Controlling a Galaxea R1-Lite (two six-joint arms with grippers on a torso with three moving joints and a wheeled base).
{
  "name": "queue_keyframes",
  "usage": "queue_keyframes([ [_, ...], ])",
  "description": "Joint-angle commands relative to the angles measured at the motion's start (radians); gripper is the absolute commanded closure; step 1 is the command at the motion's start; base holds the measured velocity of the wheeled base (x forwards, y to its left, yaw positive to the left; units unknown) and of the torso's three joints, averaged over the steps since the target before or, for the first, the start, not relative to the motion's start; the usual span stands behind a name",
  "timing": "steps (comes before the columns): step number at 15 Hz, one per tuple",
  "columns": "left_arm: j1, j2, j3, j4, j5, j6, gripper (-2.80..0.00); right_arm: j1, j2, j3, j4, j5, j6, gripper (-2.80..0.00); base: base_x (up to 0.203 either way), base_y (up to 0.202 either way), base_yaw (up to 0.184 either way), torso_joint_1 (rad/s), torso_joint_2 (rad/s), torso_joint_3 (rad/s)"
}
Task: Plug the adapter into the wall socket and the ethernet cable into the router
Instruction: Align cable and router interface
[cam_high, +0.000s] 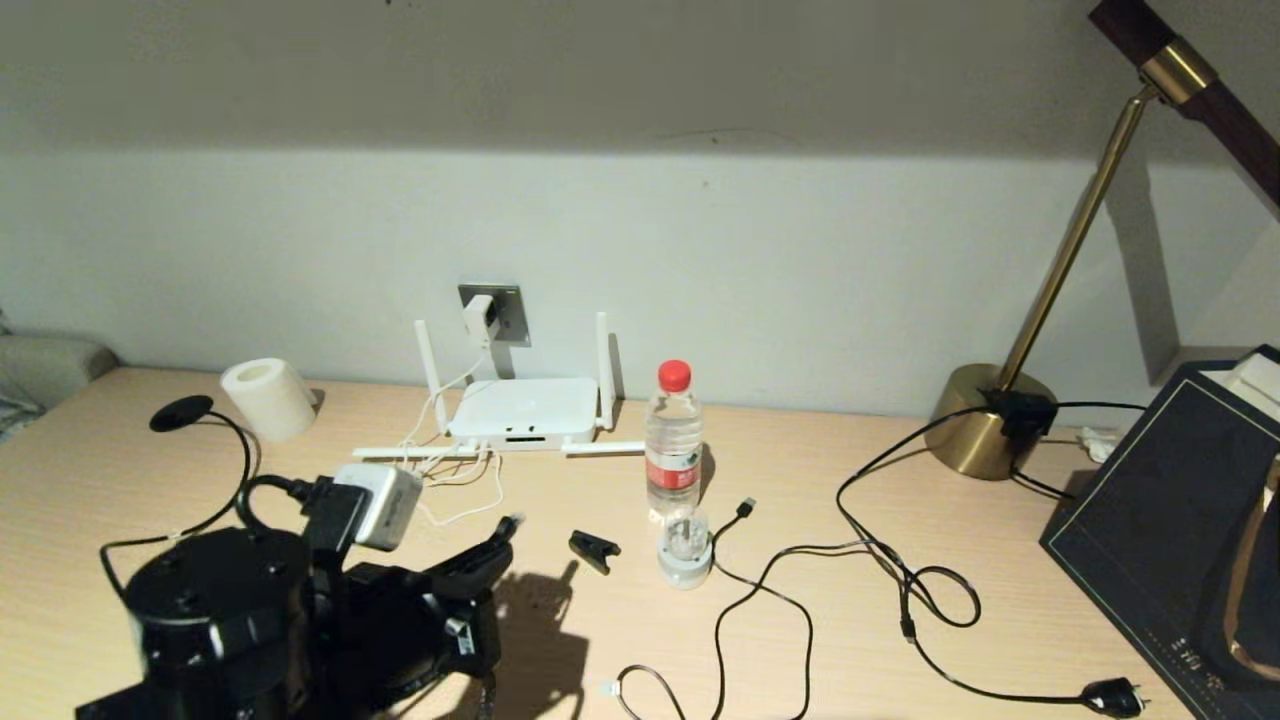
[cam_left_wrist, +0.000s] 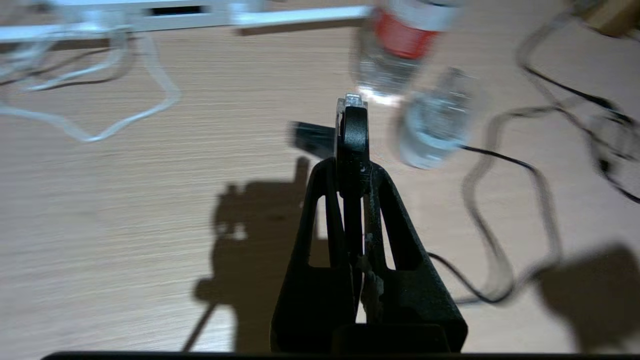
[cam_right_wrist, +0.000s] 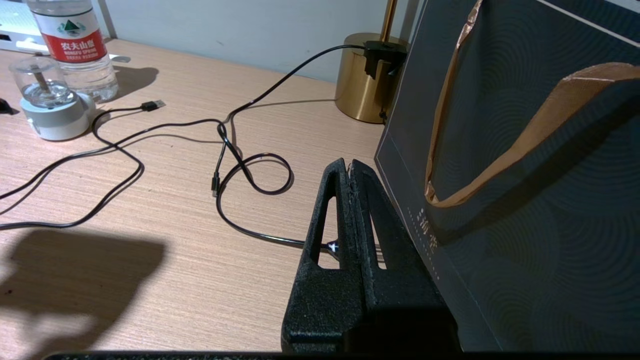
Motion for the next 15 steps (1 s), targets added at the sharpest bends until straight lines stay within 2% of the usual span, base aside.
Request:
queue_keyframes([
  [1,0.113,0.076,-0.05,0.009,0.003,0.001,0.0,0.0,0.002,0.034,-0.002,0.0,-0.001,0.0,0.0,0.0,0.0,0.0,0.0,0.0],
  [3,0.207,0.155,-0.138,0.112,0.0,0.03,0.0,0.0,0.002,0.034,-0.002,0.0,-0.001,0.0,0.0,0.0,0.0,0.0,0.0,0.0],
  [6,0.232,0.193,-0.253,0.293,-0.009,0.05,0.0,0.0,0.002,0.034,-0.001,0.0,-0.001,0.0,0.0,0.0,0.0,0.0,0.0,0.0],
  [8,0.256,0.233,-0.337,0.371,-0.015,0.049,0.0,0.0,0.002,0.034,-0.001,0.0,-0.001,0.0,0.0,0.0,0.0,0.0,0.0,0.0],
  [15,0.299,0.404,-0.459,0.387,-0.024,0.047,0.0,0.0,0.002,0.034,-0.002,0.0,-0.001,0.0,0.0,0.0,0.0,0.0,0.0,0.0],
])
